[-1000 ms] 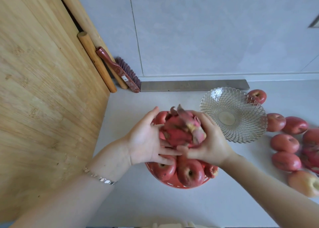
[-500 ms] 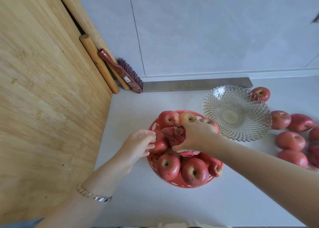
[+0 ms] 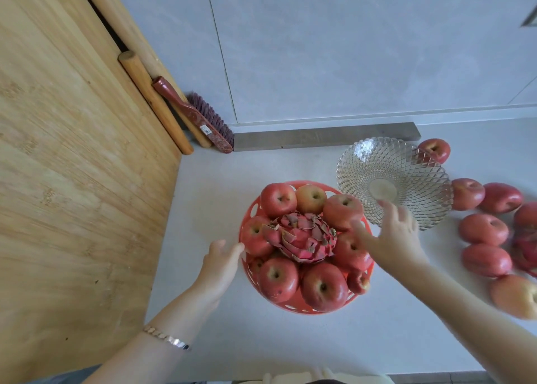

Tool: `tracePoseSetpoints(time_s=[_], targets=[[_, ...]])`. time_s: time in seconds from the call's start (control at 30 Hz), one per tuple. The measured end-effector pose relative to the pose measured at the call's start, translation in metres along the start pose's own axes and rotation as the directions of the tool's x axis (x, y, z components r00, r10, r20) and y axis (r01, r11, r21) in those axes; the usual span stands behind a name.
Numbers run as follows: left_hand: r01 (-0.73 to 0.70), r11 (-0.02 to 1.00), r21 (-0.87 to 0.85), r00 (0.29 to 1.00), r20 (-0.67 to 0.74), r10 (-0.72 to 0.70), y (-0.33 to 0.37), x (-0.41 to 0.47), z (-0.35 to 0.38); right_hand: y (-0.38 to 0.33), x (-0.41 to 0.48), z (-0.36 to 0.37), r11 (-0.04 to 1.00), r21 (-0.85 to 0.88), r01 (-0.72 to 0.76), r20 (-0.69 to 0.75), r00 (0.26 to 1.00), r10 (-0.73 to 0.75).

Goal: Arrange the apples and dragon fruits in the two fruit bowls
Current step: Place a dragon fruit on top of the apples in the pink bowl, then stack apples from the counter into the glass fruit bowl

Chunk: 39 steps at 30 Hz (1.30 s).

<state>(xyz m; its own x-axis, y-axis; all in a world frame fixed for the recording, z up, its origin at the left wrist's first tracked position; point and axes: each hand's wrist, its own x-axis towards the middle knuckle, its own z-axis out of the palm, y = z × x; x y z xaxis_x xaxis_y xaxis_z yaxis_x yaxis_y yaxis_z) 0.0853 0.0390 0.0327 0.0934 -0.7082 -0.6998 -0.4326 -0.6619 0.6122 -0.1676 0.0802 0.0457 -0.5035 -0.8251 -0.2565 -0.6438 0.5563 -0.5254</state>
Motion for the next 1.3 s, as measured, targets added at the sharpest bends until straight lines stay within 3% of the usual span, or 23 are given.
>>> tracePoseSetpoints(time_s=[0.07, 0.1, 0.2, 0.37, 0.57, 0.77, 0.93, 1.13, 1.3], targets=[[0.157, 0.98, -0.119, 0.986, 0.08, -0.148, -0.001, 0.006, 0.008, 0.023, 0.006, 0.006, 0.958, 0.083, -0.275, 0.153, 0.953, 0.261], [0.233, 0.957, -0.175, 0.968, 0.136, -0.21, 0.001, 0.006, 0.012, 0.03, 0.007, 0.01, 0.921, 0.135, -0.365, 0.27, 0.908, 0.32], [0.341, 0.908, -0.241, 0.931, 0.217, -0.292, 0.003, 0.006, 0.024, 0.032, 0.002, 0.019, 0.792, 0.29, -0.537, 0.547, 0.772, 0.323], [0.299, 0.91, -0.287, 0.954, 0.108, -0.279, 0.006, 0.016, 0.041, 0.024, 0.007, 0.03, 0.843, 0.25, -0.476, 0.428, 0.836, 0.345], [0.229, 0.918, -0.323, 0.972, 0.018, -0.235, 0.01, 0.031, 0.044, 0.017, 0.027, 0.035, 0.872, 0.341, -0.352, 0.327, 0.914, 0.242], [0.139, 0.916, -0.376, 0.981, -0.076, -0.18, 0.042, 0.063, 0.035, -0.017, 0.069, 0.037, 0.84, 0.436, -0.324, 0.29, 0.934, 0.21], [-0.025, 0.957, -0.289, 0.968, -0.245, -0.049, 0.074, 0.105, 0.024, -0.048, 0.11, 0.046, 0.803, 0.504, -0.319, 0.319, 0.932, 0.17], [-0.089, 0.979, -0.185, 0.93, -0.367, 0.015, 0.12, 0.136, 0.009, -0.082, 0.142, 0.063, 0.723, 0.585, -0.368, 0.362, 0.916, 0.173], [-0.073, 0.992, -0.101, 0.941, -0.338, 0.035, 0.132, 0.15, -0.004, -0.082, 0.144, 0.068, 0.737, 0.585, -0.338, 0.353, 0.924, 0.144]])
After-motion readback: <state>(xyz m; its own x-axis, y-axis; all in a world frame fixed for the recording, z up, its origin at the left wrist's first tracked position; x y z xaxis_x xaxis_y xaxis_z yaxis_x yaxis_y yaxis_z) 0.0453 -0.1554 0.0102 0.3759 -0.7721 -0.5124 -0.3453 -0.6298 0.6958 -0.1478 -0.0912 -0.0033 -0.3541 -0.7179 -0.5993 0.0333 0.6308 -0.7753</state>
